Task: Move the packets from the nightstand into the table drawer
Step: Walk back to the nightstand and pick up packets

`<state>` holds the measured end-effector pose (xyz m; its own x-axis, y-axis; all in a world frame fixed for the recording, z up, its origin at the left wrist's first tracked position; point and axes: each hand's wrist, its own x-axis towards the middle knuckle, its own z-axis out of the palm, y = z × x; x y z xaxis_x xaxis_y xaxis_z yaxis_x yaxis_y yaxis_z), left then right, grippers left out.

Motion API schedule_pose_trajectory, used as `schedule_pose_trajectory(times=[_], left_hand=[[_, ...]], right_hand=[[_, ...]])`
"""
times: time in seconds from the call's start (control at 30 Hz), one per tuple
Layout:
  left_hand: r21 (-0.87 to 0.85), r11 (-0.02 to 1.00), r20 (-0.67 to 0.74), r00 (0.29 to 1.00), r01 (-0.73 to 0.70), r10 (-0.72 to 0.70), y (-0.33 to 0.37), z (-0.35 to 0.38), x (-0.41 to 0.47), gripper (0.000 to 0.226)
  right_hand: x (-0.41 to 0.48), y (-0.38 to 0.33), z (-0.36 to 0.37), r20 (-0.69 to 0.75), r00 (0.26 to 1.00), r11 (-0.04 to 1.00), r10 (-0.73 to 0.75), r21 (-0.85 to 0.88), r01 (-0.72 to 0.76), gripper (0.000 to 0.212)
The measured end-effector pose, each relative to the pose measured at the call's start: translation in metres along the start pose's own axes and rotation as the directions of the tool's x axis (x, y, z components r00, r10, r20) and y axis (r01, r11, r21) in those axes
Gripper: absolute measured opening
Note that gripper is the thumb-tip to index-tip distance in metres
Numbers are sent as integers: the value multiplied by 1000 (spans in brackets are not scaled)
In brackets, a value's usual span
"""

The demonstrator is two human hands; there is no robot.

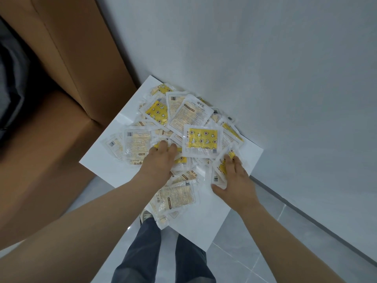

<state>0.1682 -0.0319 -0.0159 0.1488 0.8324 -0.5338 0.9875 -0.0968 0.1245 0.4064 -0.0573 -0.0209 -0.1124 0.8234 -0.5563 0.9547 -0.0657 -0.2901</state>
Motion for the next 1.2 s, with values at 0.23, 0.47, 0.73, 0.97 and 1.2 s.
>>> schedule_pose_trajectory(times=[0.23, 0.47, 0.73, 0.97, 1.2], left_hand=[[-7, 1000, -18, 1000, 11, -11, -4, 7, -1, 98], [-97, 991, 66, 994, 96, -90, 8, 4, -7, 127], [-31, 999, 28, 999, 20, -19, -3, 0, -1, 88], [-70, 997, 24, 999, -20, 21, -9, -8, -3, 70], [-122, 992, -15, 999, -42, 41, -20, -19, -15, 59]], right_hand=[[16, -18, 10, -99, 989, 988, 107, -101, -117, 102], [13, -14, 11, -121, 989, 995, 88, -31, -93, 77], [-3, -7, 4, -97, 995, 1000, 0, 28, 3, 63], [-9, -14, 0, -102, 995, 998, 7, 55, -1, 56], [-24, -17, -22, -82, 996, 999, -29, 42, 33, 50]])
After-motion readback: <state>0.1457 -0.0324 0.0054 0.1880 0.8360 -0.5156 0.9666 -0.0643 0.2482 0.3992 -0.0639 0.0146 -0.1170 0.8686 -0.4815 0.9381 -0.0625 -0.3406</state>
